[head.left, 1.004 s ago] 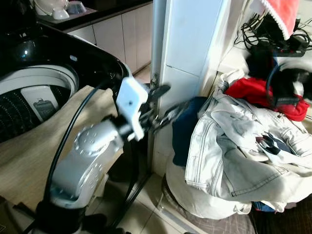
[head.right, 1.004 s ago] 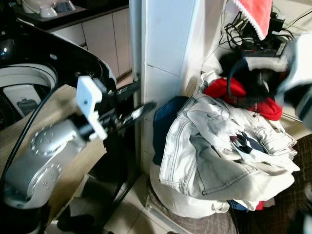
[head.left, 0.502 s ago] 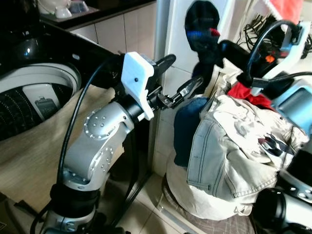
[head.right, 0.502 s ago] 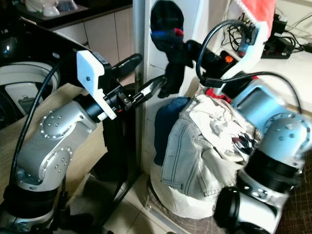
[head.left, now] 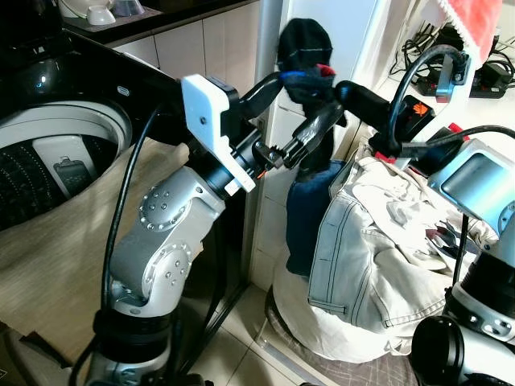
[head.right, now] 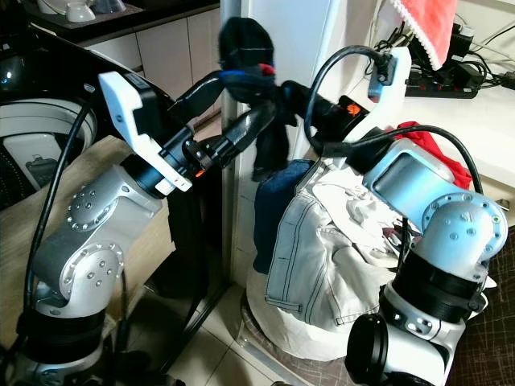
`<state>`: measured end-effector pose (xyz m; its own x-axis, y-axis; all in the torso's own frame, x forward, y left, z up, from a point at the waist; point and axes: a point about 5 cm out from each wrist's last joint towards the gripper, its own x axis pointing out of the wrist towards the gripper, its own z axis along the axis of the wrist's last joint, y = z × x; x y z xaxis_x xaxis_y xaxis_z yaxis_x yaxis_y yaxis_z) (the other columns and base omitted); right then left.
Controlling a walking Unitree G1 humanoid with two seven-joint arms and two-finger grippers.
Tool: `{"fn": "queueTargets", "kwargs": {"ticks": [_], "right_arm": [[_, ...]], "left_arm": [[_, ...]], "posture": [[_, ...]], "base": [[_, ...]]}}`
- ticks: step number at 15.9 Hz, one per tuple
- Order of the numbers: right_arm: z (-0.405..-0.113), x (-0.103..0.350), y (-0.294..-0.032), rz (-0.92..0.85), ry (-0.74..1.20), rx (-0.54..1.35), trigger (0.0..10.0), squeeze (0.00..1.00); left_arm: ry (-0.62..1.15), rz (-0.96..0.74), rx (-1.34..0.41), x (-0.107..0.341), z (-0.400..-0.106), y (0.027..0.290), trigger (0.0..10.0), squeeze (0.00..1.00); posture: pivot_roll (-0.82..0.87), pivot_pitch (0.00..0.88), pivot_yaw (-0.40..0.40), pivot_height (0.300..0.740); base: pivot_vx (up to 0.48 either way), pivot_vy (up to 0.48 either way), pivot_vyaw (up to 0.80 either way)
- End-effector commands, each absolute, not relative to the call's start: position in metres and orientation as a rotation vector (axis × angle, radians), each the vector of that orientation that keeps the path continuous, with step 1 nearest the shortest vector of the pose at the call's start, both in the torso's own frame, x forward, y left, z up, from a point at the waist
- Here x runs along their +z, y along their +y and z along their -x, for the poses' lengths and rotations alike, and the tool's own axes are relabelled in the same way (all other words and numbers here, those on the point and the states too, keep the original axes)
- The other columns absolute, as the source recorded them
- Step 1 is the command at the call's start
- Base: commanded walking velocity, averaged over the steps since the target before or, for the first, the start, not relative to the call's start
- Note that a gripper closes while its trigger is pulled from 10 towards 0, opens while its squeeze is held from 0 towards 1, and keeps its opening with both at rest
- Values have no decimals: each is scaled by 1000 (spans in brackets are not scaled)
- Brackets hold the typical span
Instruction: Clothes washing
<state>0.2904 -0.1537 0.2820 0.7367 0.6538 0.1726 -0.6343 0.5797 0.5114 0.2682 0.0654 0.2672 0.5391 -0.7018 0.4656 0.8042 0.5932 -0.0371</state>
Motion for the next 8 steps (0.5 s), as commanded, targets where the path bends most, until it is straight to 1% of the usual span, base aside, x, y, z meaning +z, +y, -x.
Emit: {"fn": "queueTargets", "kwargs": {"ticks": [1, 2, 3, 4, 5, 7, 8], "right_arm": [[-285, 280, -150, -565, 48, 771, 0, 0], [-283, 279, -147, -563, 51, 778, 0, 0], [-282, 279, -145, -560, 52, 786, 0, 0], [-280, 280, -140, -560, 52, 807, 0, 0], [-280, 280, -139, -560, 52, 809, 0, 0], [-279, 279, -136, -554, 60, 813, 0, 0], [-279, 278, -135, -557, 63, 817, 0, 0]], "left_arm": [[-416, 291, -957, 268, -263, 61, 10000, 1000], [-356, 286, -985, 261, -262, 55, 10000, 588], [-328, 269, -966, 256, -264, 53, 10000, 0], [-305, 243, -914, 250, -268, 52, 10000, 0], [-309, 241, -914, 251, -268, 52, 10000, 0], [-360, 288, -911, 258, -267, 52, 10000, 0], [-355, 304, -919, 259, -267, 52, 980, 0]], "posture": [[-74, 16, -62, 740], [-75, 17, -60, 740], [-77, 17, -58, 740], [-78, 17, -56, 740], [-78, 17, -56, 740], [-77, 18, -57, 740], [-75, 18, -58, 740]], "base": [[0, 0, 0], [0, 0, 0], [0, 0, 0], [0, 0, 0], [0, 0, 0], [0, 0, 0], [0, 0, 0]]}}
